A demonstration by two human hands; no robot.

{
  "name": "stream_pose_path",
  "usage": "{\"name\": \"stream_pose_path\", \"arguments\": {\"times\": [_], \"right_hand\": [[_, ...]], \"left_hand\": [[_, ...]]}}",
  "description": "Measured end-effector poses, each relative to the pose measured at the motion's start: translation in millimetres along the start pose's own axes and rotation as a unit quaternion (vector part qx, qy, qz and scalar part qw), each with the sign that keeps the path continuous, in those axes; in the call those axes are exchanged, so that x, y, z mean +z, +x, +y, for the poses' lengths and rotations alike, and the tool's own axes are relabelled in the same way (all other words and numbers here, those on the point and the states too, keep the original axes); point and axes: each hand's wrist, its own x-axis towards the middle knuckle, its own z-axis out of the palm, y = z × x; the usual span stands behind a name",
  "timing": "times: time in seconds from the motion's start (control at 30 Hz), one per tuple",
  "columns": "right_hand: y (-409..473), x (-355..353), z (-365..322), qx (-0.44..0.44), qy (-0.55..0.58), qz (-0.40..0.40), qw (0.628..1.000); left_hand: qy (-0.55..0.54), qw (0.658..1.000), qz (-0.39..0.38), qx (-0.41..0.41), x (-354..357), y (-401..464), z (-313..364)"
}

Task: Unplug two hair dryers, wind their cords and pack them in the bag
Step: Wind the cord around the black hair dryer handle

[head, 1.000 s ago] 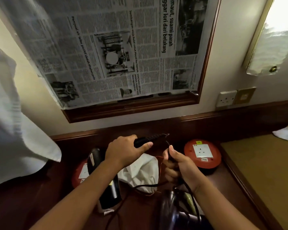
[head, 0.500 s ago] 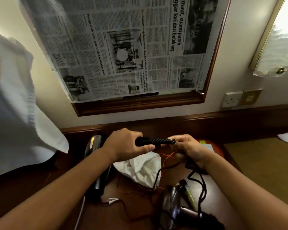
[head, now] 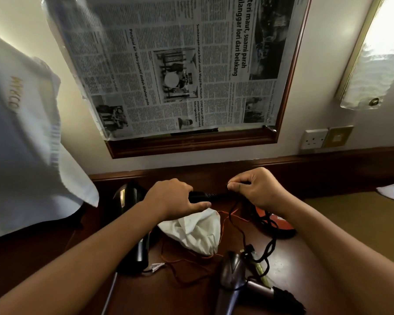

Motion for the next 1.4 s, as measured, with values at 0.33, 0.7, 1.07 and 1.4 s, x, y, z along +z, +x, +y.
{"name": "stream_pose_path", "arguments": {"times": [0.33, 0.7, 1.07, 1.4], "right_hand": [[-34.2, 41.1, 2.8, 0.029, -0.001, 0.060, 0.998], [-47.4, 55.0, 18.0, 0.185, 0.471, -0.111, 0.855], [-49.7, 50.4, 17.8, 0.138, 0.618, -0.171, 0.754], [-34.9, 34.8, 26.6, 0.133, 0.544, -0.171, 0.810]], "left_hand": [[-0.047, 0.994, 0.017, -0.094, 14.2, -2.6, -2.4], [-0.136, 0.981, 0.104, -0.094, 6.9, -14.5, -7.0], [-0.245, 0.955, 0.164, -0.032, 6.0, -19.9, -5.8], [-0.273, 0.955, 0.089, 0.071, 1.5, -21.1, -6.5]]}}
